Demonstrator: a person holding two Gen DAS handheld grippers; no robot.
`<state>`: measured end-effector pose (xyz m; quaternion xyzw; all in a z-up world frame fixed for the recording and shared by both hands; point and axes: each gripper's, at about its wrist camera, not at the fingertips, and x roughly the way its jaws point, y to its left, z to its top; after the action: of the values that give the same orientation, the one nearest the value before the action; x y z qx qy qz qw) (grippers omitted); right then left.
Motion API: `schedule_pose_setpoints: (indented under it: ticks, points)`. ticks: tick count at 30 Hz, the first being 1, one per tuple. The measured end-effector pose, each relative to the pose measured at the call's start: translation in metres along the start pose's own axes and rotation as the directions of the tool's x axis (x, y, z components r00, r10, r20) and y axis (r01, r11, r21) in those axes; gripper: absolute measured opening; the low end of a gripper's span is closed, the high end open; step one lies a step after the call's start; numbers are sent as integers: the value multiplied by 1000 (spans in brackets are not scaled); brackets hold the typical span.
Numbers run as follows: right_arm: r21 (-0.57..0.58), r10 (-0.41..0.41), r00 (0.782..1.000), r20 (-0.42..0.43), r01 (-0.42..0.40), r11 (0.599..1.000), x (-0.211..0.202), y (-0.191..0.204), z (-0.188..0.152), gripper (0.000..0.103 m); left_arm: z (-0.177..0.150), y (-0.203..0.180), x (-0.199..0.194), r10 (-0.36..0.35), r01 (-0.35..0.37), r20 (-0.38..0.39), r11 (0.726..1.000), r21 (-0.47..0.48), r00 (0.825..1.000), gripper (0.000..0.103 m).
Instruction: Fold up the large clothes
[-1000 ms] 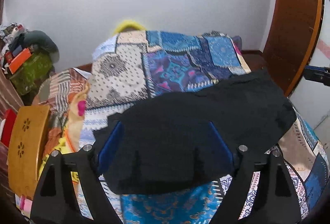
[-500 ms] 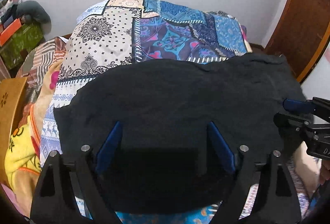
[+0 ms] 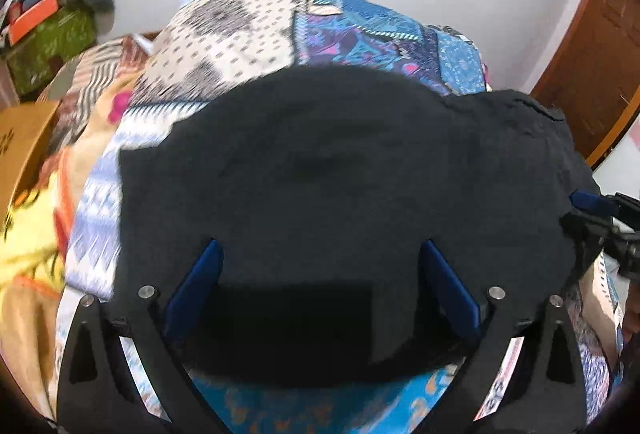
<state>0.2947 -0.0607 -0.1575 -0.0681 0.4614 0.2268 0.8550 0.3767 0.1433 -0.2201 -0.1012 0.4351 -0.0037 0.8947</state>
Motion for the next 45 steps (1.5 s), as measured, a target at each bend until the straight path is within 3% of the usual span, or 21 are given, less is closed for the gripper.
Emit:
schedule_pose_setpoints:
  ticks: [7, 11, 13, 16, 19, 22, 23, 26, 31, 34, 38, 39, 40, 41, 45]
  points:
    - [34, -39, 999, -21, 39, 999, -12, -11, -12, 66, -26, 49, -31, 75, -75, -6, 989, -124, 997, 101]
    - [47, -43, 999, -27, 45, 998, -20, -13, -14, 66, -38, 82, -45, 113, -110, -6, 956, -271, 994, 100]
    - [45, -53, 998, -17, 54, 998, -24, -11, -13, 66, -43, 97, -50, 96, -90, 1, 927, -363, 995, 100]
    - [32, -49, 999, 2, 49, 998, -29, -5, -9, 66, -56, 117, -46, -26, 31, 17, 851, -524, 1000, 100]
    - [17, -38, 999, 19, 38, 999, -30, 2, -6, 66, -68, 125, -28, -176, 157, 35, 747, -646, 984, 100]
    - [0, -28, 999, 24, 28, 1000, -27, 9, -5, 66, -77, 123, -7, -323, 272, 64, 655, -705, 944, 98]
    - [-7, -26, 999, 21, 26, 1000, -26, 11, -4, 66, -81, 123, 2, -375, 313, 85, 605, -732, 923, 98]
    - [-14, -25, 1000, 6, 25, 1000, -16, 12, -6, 66, -85, 126, 22, -435, 352, 120, 505, -788, 893, 98]
    - [28, -10, 999, -31, 11, 1000, -1, 6, -12, 66, -77, 138, 38, -406, 371, 191, 429, -823, 894, 98]
    - [35, 7, 1000, -28, -6, 999, -3, 5, -13, 67, -67, 138, 48, -386, 359, 193, 422, -832, 902, 98]
    - [42, 15, 999, -39, -14, 999, -3, 5, -12, 68, -56, 129, 57, -320, 326, 193, 442, -835, 928, 94]
    - [44, 17, 999, -43, -15, 999, -4, 5, -12, 68, -52, 127, 58, -288, 301, 178, 471, -829, 941, 81]
    - [47, 20, 999, -46, -18, 999, -4, 6, -12, 67, -46, 123, 58, -253, 269, 156, 511, -816, 955, 76]
    - [50, 24, 998, -51, -21, 999, -4, 6, -12, 67, -41, 121, 56, -211, 231, 133, 559, -796, 968, 63]
    - [30, 42, 997, -67, -40, 999, -11, 15, -11, 67, -25, 107, 34, -83, 133, 105, 688, -714, 991, 35]
